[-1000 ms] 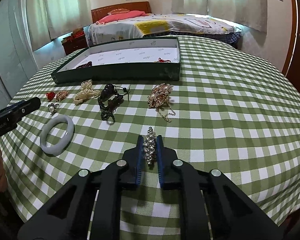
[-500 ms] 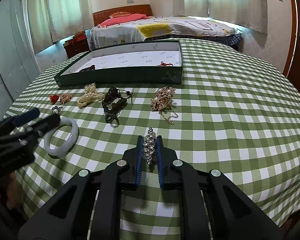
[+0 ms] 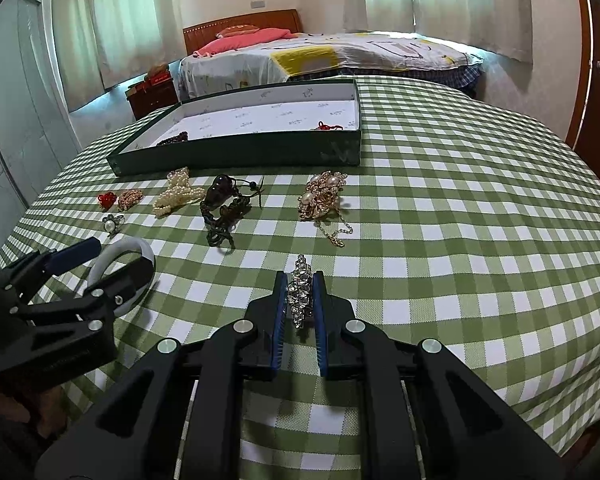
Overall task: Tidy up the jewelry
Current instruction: 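Close the left tool on the white jade bangle rim and lift it, then carry the bangle with the left tool into the tray while the right tool places the brooch beside it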
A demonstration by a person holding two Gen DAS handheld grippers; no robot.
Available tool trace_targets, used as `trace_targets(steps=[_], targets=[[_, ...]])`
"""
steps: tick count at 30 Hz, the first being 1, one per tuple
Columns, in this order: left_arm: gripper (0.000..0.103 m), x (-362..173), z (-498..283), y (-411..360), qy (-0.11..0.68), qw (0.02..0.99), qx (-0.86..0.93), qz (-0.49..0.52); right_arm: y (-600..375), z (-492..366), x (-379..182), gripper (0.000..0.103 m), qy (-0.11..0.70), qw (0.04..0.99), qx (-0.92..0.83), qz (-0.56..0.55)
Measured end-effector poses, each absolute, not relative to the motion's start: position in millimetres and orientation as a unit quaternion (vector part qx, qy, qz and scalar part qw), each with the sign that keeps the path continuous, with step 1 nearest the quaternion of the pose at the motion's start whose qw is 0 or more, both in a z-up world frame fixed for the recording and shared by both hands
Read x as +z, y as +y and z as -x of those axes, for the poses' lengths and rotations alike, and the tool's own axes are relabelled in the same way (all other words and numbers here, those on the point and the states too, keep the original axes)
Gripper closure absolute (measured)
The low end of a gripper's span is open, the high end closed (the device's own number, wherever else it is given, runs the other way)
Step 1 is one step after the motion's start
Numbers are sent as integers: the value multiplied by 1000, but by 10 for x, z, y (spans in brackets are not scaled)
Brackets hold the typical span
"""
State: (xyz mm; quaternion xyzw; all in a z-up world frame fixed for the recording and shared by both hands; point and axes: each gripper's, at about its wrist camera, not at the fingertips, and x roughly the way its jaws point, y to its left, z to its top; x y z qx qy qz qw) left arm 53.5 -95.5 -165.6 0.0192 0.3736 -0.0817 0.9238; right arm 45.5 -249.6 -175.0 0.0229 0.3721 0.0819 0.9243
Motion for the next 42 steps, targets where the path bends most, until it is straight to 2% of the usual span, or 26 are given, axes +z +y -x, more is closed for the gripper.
trace_targets(steps=[5, 8, 14, 24, 42], targets=[[27, -1679, -533, -948, 373, 924, -84, -17, -2497, -456, -1752, 90, 372, 925, 81, -23], [35, -1669, -517, -979, 371, 924, -92, -26, -2495, -455, -1751, 90, 371, 925, 81, -23], [35, -1644, -498, -1019, 374, 921, -102, -43, -2487, -451, -1742, 90, 369, 926, 82, -23], [35, -1353, -496, -967, 337, 935, -103, -46, -2451, -515, -1554, 90, 359, 928, 92, -41], [35, -911, -1579, -769, 307, 948, -80, -10, -2143, -1544, -941, 90, 301, 945, 125, -40]])
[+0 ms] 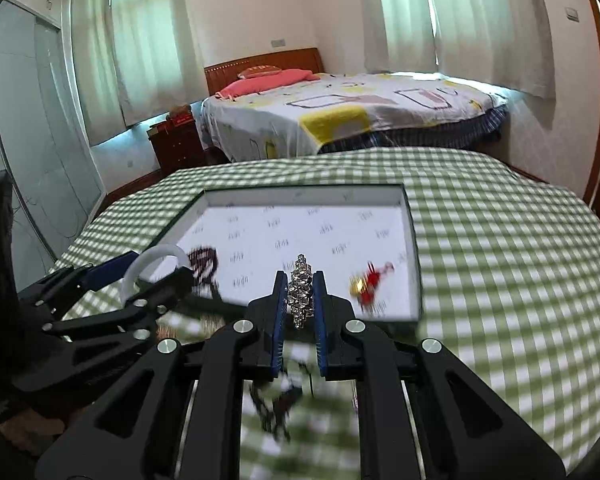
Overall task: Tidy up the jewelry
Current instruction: 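Carry the bangle with the left tool into the tray while the right tool places the brooch beside it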
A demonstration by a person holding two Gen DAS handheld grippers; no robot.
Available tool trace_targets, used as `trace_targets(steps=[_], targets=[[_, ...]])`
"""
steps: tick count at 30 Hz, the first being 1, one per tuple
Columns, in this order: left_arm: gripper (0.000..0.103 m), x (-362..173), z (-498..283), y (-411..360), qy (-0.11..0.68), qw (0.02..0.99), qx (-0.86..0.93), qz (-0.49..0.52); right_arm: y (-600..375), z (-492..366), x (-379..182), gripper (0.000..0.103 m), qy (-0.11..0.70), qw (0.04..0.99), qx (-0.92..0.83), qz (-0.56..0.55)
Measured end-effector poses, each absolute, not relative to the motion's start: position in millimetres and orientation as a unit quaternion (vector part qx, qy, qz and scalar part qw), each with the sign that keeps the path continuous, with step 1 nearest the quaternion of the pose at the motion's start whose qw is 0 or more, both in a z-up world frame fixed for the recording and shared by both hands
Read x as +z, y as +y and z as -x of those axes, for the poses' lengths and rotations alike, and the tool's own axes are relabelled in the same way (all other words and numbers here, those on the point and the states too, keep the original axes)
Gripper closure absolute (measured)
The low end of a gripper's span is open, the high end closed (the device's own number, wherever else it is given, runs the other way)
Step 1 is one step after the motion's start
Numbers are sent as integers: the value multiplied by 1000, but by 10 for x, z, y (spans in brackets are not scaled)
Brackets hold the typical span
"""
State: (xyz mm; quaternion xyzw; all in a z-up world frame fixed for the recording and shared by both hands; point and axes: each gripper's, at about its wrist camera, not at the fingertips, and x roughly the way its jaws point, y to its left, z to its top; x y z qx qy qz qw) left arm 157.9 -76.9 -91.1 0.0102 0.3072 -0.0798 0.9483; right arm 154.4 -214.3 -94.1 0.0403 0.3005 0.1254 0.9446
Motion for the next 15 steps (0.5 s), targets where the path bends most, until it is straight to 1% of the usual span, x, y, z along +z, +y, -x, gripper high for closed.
trace_targets(steps=[8, 12, 15], targets=[[35, -1009, -2071, -780, 327, 942, -67, -9, -2070, -2016, -1019, 90, 318, 938, 127, -54], [35, -1176, -2226, -827, 350, 934, -63, -22, -2007, -2204, -1219, 90, 349, 928, 123, -50], [35, -1337, -2329, -809, 382, 922, -67, -14, -2015, -2321, -1360, 90, 374, 917, 123, -54]])
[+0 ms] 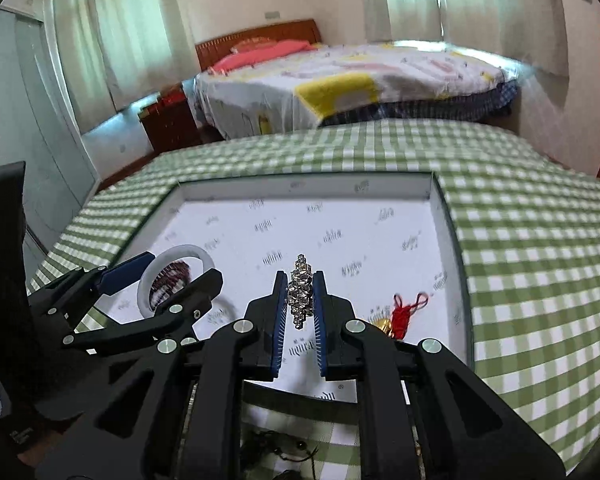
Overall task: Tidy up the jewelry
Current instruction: 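Carry the bangle with the left tool into the tray while the right tool places the brooch beside it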
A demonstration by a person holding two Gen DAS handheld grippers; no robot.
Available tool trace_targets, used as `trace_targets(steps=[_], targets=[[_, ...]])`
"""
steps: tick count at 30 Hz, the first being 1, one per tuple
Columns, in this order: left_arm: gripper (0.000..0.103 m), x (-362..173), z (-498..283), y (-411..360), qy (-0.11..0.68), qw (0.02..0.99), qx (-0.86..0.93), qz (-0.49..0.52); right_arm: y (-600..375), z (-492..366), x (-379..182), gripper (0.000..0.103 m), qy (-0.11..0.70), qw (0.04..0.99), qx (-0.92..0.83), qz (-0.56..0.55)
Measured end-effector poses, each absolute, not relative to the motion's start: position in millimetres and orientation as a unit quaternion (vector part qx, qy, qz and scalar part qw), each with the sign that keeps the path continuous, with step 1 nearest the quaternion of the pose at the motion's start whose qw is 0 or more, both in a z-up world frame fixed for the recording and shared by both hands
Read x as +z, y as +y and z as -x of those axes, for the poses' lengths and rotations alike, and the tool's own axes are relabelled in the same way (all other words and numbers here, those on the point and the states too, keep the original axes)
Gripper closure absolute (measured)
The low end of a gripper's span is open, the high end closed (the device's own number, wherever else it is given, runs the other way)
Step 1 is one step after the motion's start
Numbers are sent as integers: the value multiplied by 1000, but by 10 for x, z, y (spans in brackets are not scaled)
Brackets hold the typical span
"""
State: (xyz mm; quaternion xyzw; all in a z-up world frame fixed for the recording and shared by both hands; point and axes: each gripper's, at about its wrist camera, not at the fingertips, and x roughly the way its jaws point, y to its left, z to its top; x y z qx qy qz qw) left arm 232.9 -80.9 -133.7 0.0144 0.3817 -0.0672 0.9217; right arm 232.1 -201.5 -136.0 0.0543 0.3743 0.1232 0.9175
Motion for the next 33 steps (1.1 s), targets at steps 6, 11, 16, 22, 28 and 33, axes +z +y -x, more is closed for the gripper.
trace_targets(steps=[6, 11, 16, 22, 28, 33], targets=[[35, -1409, -2454, -824, 412, 908, -74, -11, -2041, -2463, -1584, 90, 416, 900, 118, -57], [35, -1462, -2515, -876, 432, 898, -80, -18, -2068, -2519, -1678, 89, 433, 892, 114, -62], [35, -1482, -2518, -904, 441, 894, -81, -26, -2105, -2504, -1672, 87, 431, 892, 113, -69], [33, -1466, -2529, -897, 437, 896, -82, -18, -2177, -2471, -1630, 74, 423, 896, 108, -83], [32, -1431, -2502, -922, 426, 900, -88, -22, -2193, -2428, -1552, 74, 411, 901, 107, -84], [29, -1375, -2460, -892, 418, 904, -93, -10, -2217, -2379, -1481, 73, 402, 905, 105, -86]])
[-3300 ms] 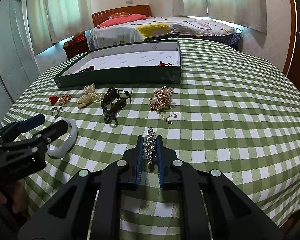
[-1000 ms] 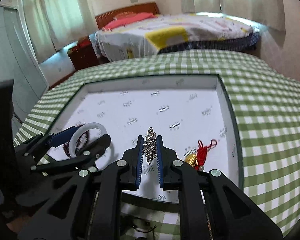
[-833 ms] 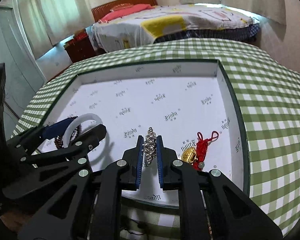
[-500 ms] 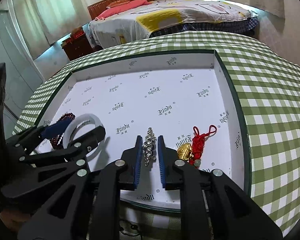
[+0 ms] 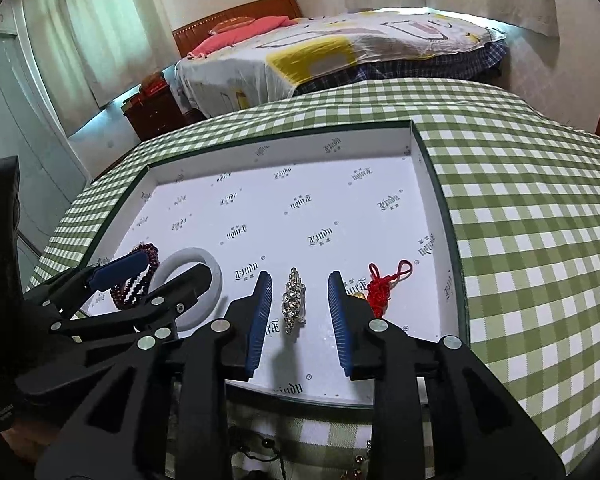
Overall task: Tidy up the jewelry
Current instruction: 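Carry the bangle with the left tool into the tray while the right tool places the brooch beside it, then move the left tool to the pearl ring while the right tool moves to the black beaded pendant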
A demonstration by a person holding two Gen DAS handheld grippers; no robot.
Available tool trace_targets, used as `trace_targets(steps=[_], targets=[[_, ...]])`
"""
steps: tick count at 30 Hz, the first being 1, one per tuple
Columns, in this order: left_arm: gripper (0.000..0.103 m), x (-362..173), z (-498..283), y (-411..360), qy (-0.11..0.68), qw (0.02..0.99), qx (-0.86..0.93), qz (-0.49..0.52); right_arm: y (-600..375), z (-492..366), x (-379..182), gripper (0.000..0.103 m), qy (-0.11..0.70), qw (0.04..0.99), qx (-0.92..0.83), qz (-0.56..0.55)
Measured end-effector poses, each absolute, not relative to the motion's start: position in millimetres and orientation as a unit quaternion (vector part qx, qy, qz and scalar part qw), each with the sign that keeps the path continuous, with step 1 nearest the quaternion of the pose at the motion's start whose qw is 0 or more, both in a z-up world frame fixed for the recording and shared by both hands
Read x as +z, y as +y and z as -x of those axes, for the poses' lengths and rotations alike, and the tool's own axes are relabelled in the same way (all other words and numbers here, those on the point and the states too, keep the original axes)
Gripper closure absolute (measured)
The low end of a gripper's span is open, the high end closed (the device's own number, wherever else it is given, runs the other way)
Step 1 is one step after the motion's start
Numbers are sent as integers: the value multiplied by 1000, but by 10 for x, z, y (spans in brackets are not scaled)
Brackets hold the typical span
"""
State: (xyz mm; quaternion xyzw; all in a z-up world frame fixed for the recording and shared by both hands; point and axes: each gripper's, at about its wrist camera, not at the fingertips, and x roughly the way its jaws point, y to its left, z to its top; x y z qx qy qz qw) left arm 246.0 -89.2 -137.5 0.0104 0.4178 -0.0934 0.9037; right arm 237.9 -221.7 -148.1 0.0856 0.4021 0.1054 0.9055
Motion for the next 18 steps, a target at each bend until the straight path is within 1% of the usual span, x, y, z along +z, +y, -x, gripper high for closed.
trace_targets(steps=[12, 18], targets=[[29, -1059, -2167, -710, 351, 933, -74, -9, -2258, -2074, -1267, 71, 375, 919, 93, -76], [29, -974, -2014, -549, 335, 940, -55, -1, -2206, -1901, -1252, 71, 372, 921, 93, -65]])
